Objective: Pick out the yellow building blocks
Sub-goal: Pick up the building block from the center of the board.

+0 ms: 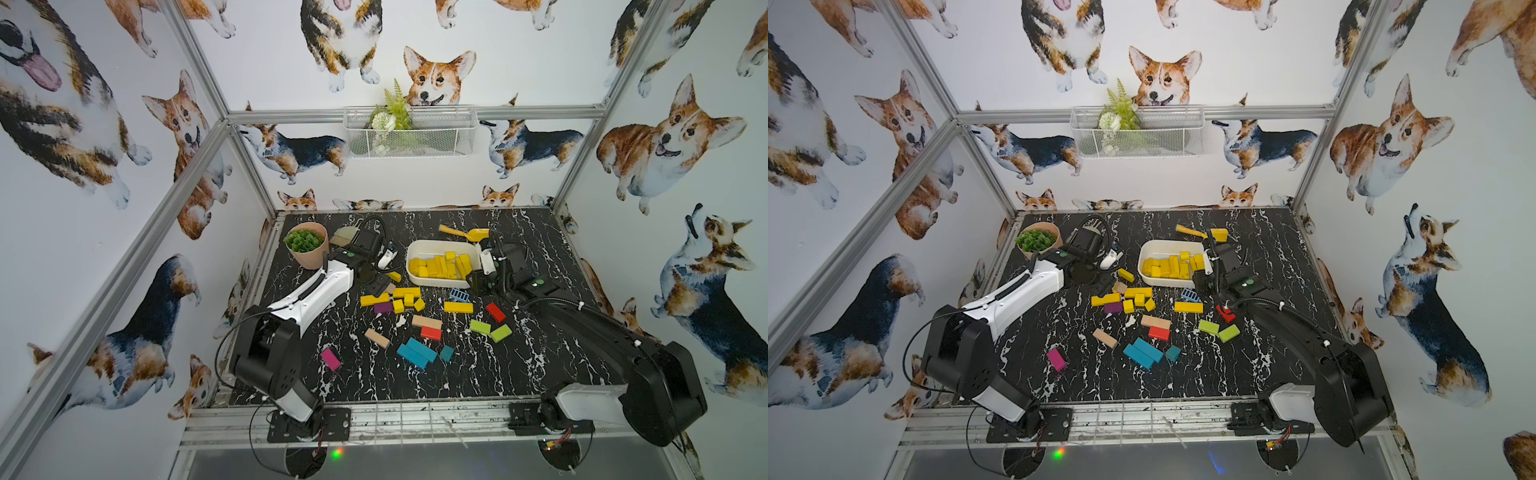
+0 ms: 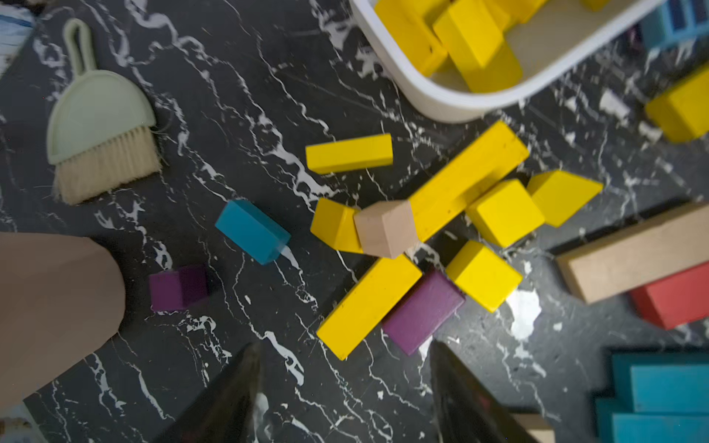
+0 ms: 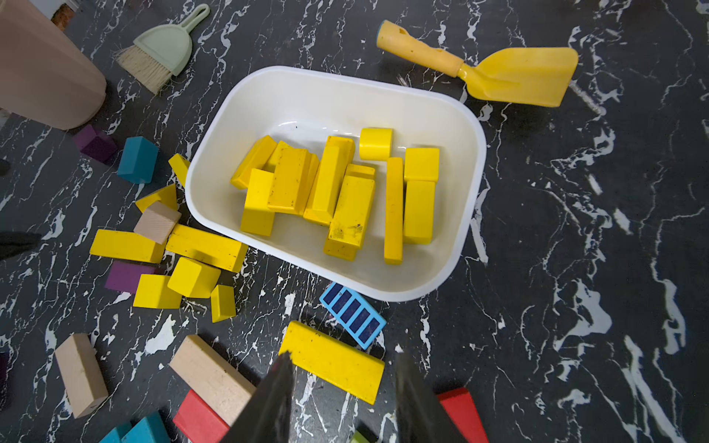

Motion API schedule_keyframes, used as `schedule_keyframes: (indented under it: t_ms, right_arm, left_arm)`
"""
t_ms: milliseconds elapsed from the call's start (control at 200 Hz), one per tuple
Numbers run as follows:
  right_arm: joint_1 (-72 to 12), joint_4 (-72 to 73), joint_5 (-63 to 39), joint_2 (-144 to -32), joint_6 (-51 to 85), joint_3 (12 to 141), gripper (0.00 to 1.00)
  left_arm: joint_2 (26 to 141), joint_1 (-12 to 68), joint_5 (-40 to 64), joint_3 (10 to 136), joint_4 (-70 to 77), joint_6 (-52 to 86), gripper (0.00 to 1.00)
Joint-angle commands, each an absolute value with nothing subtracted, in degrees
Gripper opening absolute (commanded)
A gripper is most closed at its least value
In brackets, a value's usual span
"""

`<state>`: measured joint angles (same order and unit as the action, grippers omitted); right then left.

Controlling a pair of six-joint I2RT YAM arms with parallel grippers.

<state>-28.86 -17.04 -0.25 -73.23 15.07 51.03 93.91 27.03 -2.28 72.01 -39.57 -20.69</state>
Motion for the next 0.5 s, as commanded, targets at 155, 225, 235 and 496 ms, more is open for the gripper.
schedule_keyframes:
  t_ms: [155,225,235,496]
  right_arm:
    - [-28.9,-15.2,-1.8,-69.4,17.7,47.6,0.46]
    - [-28.9,-15.5,-1.7,-68.7,17.7,47.1,0.46]
    - [-28.9,-15.5,-1.7,-68.7,17.7,47.1,0.46]
    - [-28.9,-16.9,-1.8,-66.1,17.5,46.5,0.46]
  left_arm:
    - [100.0,26.0,-7.0,74.1,-50.2,-37.7,0.69]
    - [100.7,26.0,-6.1,73.8,-49.4,-39.5,0.65]
    - [100.9,26.0,-5.8,73.8,-49.4,-39.9,0.64]
    - [106.4,26.1,-5.2,75.5,-48.3,-43.9,0.59]
